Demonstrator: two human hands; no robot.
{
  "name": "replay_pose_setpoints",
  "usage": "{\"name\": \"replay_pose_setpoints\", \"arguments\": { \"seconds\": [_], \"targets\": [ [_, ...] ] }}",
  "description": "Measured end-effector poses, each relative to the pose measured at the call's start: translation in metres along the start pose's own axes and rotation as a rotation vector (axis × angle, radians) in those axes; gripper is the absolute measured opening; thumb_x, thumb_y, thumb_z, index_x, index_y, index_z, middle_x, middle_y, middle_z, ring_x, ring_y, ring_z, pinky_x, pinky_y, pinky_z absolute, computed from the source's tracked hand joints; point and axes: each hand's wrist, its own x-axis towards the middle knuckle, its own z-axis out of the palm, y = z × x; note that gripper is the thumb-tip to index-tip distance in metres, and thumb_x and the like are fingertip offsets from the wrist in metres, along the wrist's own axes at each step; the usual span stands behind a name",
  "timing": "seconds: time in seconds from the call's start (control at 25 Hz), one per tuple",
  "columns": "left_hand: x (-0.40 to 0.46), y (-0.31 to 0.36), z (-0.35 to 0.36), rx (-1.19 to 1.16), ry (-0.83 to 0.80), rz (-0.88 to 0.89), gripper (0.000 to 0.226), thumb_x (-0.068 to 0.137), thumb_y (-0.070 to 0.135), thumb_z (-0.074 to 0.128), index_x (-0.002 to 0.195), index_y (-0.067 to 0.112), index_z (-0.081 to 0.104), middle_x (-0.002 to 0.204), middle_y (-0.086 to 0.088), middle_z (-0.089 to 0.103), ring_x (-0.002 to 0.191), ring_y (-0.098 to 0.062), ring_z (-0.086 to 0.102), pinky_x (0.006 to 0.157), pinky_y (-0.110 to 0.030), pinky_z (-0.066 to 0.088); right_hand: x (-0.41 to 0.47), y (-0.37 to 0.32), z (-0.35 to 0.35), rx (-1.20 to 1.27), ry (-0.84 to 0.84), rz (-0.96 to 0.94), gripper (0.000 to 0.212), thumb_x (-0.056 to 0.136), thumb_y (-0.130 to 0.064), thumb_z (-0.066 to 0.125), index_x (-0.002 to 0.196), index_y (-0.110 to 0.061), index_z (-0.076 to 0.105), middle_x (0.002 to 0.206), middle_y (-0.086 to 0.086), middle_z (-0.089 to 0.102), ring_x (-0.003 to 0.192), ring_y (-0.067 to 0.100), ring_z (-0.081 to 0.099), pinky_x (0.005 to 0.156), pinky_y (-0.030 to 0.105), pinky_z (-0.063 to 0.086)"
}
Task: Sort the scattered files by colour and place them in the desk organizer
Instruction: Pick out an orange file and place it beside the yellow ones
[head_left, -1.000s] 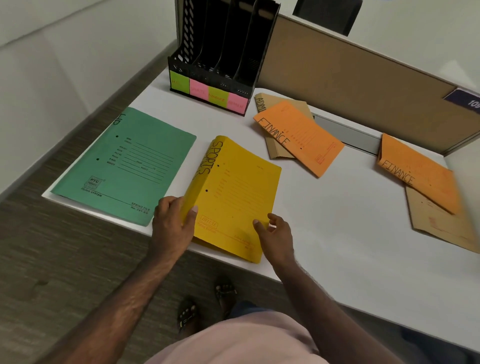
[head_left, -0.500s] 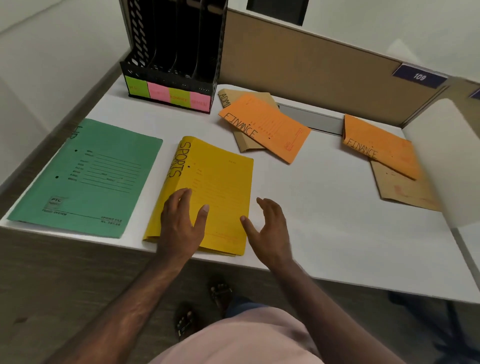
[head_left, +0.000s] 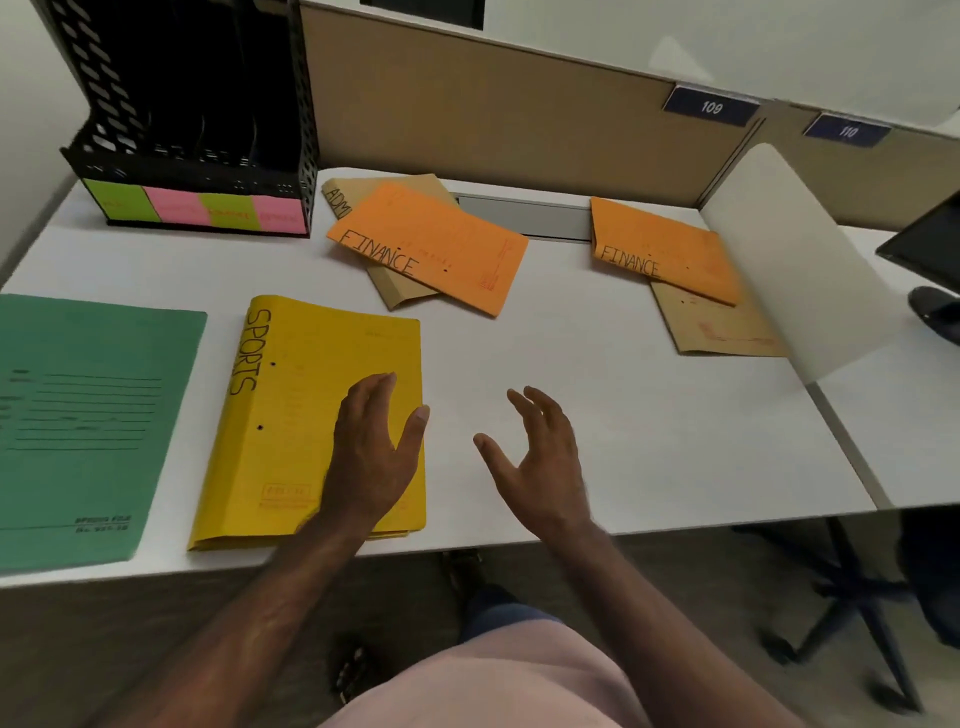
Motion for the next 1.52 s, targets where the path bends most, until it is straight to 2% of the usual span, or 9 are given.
{"name": "replay_pose_setpoints", "arguments": {
  "seconds": [0.12, 0.4, 0.52, 0.64, 0.96, 1.2, 1.36, 1.52],
  "targets": [
    [0.017, 0.01, 0.022, -0.003, -0.034, -0.014, 0.068, 0.102, 0.053, 0.053, 0.153, 0.009, 0.048, 0.153, -0.011, 0.048, 0.142, -0.027, 0.046, 0.109, -0.041, 0.048, 0.018, 0.017, -0.004, -0.019, 0.016, 0.029, 0.071, 0.096, -0.065, 0.064, 0.157, -0.033, 0.043, 0.167, -0.007, 0.035, 0.152, 0.015, 0.035, 0.12, 0.044, 0.042],
    [0.063, 0.031, 0.07, 0.012, -0.073, -0.007, 0.062, 0.102, 0.044, 0.064, 0.151, 0.009, 0.05, 0.15, -0.012, 0.051, 0.138, -0.026, 0.05, 0.103, -0.041, 0.056, 0.078, 0.052, -0.008, -0.004, 0.009, 0.041, 0.069, 0.096, -0.059, 0.069, 0.155, -0.028, 0.049, 0.165, -0.003, 0.04, 0.151, 0.017, 0.038, 0.12, 0.042, 0.04],
    [0.091, 0.039, 0.089, 0.027, -0.077, -0.035, 0.062, 0.101, 0.043, 0.065, 0.151, 0.009, 0.05, 0.151, -0.012, 0.051, 0.139, -0.027, 0.05, 0.104, -0.042, 0.055, 0.114, 0.068, -0.005, 0.017, -0.004, 0.041, 0.068, 0.096, -0.058, 0.069, 0.154, -0.027, 0.05, 0.165, -0.001, 0.041, 0.151, 0.018, 0.038, 0.121, 0.044, 0.04],
    [0.122, 0.044, 0.106, 0.064, -0.08, -0.044, 0.061, 0.102, 0.04, 0.066, 0.151, 0.008, 0.051, 0.15, -0.014, 0.052, 0.139, -0.027, 0.05, 0.104, -0.04, 0.053, 0.152, 0.085, -0.001, 0.029, -0.018, 0.038, 0.068, 0.097, -0.058, 0.069, 0.154, -0.027, 0.05, 0.165, -0.002, 0.04, 0.152, 0.017, 0.037, 0.121, 0.041, 0.037],
    [0.19, 0.035, 0.142, 0.141, -0.072, -0.051, 0.052, 0.1, 0.031, 0.071, 0.14, 0.0, 0.059, 0.142, -0.019, 0.057, 0.135, -0.031, 0.054, 0.107, -0.045, 0.053, 0.268, 0.126, 0.019, 0.075, -0.063, 0.048, 0.068, 0.097, -0.057, 0.069, 0.155, -0.026, 0.049, 0.166, 0.001, 0.04, 0.152, 0.019, 0.035, 0.122, 0.042, 0.035],
    [0.21, 0.017, 0.157, 0.127, -0.038, -0.148, 0.047, 0.1, 0.035, 0.069, 0.136, 0.005, 0.063, 0.138, -0.012, 0.062, 0.131, -0.025, 0.056, 0.108, -0.042, 0.051, 0.34, 0.14, 0.039, 0.131, -0.057, 0.019, 0.067, 0.098, -0.049, 0.071, 0.153, -0.016, 0.052, 0.162, 0.01, 0.044, 0.152, 0.026, 0.038, 0.124, 0.044, 0.035],
    [0.218, 0.012, 0.168, 0.155, 0.015, -0.16, 0.04, 0.099, 0.028, 0.073, 0.129, 0.002, 0.067, 0.124, -0.014, 0.07, 0.12, -0.031, 0.062, 0.101, -0.049, 0.054, 0.382, 0.135, 0.054, 0.132, -0.086, 0.006, 0.07, 0.099, -0.054, 0.068, 0.155, -0.017, 0.049, 0.165, 0.01, 0.042, 0.153, 0.026, 0.036, 0.124, 0.041, 0.031],
    [0.23, 0.014, 0.177, 0.174, 0.048, -0.212, 0.034, 0.098, 0.024, 0.075, 0.125, 0.004, 0.069, 0.11, -0.009, 0.071, 0.11, -0.029, 0.061, 0.085, -0.052, 0.056, 0.422, 0.128, 0.068, 0.123, -0.097, -0.051, 0.07, 0.1, -0.054, 0.066, 0.155, -0.015, 0.049, 0.165, 0.012, 0.042, 0.152, 0.029, 0.037, 0.124, 0.042, 0.032]
  ]
}}
